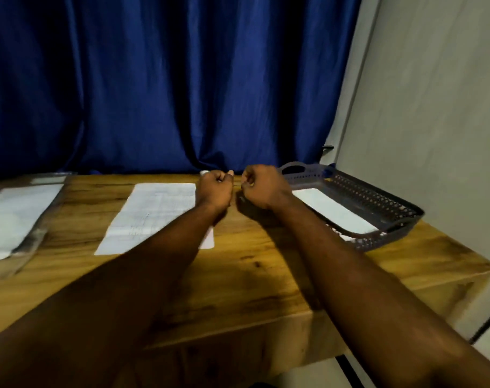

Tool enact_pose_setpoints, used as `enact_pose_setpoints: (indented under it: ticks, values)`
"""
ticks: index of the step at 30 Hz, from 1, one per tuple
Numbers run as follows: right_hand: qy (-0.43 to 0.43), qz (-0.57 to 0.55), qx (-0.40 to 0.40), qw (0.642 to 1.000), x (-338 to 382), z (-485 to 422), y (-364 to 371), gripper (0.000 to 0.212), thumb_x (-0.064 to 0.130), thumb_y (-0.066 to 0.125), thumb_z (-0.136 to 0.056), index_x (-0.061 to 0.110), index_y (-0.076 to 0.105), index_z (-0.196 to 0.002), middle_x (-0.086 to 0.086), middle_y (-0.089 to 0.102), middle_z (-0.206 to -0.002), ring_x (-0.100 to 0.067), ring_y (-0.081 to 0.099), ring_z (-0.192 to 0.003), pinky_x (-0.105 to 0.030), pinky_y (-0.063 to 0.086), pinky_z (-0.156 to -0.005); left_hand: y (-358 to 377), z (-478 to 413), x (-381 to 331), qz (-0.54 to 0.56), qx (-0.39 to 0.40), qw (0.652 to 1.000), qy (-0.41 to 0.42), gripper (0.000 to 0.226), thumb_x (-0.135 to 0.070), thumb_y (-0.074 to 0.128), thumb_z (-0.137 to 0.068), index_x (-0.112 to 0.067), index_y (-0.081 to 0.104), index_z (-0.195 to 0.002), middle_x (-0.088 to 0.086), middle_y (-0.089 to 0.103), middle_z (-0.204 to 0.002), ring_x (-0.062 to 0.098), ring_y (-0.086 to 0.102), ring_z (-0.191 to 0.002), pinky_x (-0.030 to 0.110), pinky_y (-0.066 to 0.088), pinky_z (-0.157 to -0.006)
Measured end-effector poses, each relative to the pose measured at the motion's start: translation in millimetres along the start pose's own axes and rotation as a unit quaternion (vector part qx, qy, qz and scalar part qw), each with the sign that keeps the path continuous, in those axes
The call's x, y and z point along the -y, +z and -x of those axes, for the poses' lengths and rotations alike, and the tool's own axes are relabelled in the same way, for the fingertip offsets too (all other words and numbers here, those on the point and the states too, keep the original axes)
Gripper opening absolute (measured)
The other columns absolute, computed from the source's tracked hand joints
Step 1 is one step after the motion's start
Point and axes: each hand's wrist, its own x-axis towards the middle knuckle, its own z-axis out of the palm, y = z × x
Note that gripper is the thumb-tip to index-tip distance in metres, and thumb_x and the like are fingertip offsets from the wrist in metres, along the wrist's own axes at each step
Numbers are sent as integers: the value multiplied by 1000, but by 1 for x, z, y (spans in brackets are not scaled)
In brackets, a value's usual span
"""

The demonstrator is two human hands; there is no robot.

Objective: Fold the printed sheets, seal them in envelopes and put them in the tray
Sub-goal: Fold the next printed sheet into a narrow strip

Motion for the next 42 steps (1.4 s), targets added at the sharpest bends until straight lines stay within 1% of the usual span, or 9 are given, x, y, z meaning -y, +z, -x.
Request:
enact_pose_setpoints:
  ticks: [4,9,13,16,21,27,32,37,42]
  values:
    - [31,-105,38,993,28,-6,52,9,27,67,-80,20,72,-83,3,75,-83,-22,71,-84,-44,62,-84,-63,-12,0,-108,-55,993,4,27,-28,63,-96,-14,59,-73,10,64,-85,28,60,-81,34,42,-73]
    - [60,-144,42,987,59,-24,92,11,27,79,-89,26,69,-94,6,70,-103,-15,66,-90,-26,47,-66,-133,-44,29,-298,-47,953,29,13,-35,69,-90,-23,64,-89,1,55,-117,25,60,-98,39,55,-90]
    - [51,-119,89,988,69,-35,115,22,42,77,-89,31,67,-106,3,69,-123,-20,65,-109,-34,56,-86,-172,-62,46,-349,-7,936,32,27,-38,75,-88,-20,60,-102,7,46,-138,28,56,-118,42,48,-104]
    - [24,-49,95,994,73,-39,136,34,54,68,-91,33,69,-118,5,64,-140,-25,54,-134,-56,33,-119,-187,-76,64,-365,3,931,12,38,-48,75,-86,-20,57,-104,9,53,-135,30,55,-125,40,46,-107]
    - [-23,5,42,999,74,-36,154,35,53,59,-99,31,67,-125,6,64,-138,-23,49,-136,-53,28,-116,-186,-82,81,-408,42,912,-15,72,-61,65,-94,-21,47,-150,11,50,-156,36,46,-142,49,36,-119]
    - [-54,37,43,997,76,-37,154,37,53,55,-100,30,65,-127,6,64,-136,-22,50,-132,-49,32,-109,-185,-86,83,-421,51,906,-10,88,-61,64,-95,-26,23,-165,11,36,-167,38,30,-153,53,20,-126]
    - [-61,39,54,996,73,-40,154,35,53,55,-100,31,64,-127,5,63,-136,-24,49,-132,-49,32,-106,-191,-91,91,-297,19,955,-7,91,-41,81,-89,-27,28,-162,9,50,-157,35,47,-143,52,38,-119]
    - [-56,38,59,996,76,-37,152,40,53,56,-100,29,61,-132,4,62,-139,-24,49,-134,-51,34,-108,-199,-86,89,-140,-59,988,-8,79,-4,80,-89,-28,40,-152,-5,68,-101,15,70,-96,30,59,-80]
    - [-38,-9,56,998,79,-33,150,54,50,63,-97,25,51,-143,1,59,-145,-26,49,-137,-54,36,-114,-202,-75,78,-171,-41,984,-2,46,-4,71,-95,-25,62,-136,-7,67,-115,16,67,-102,25,57,-75]
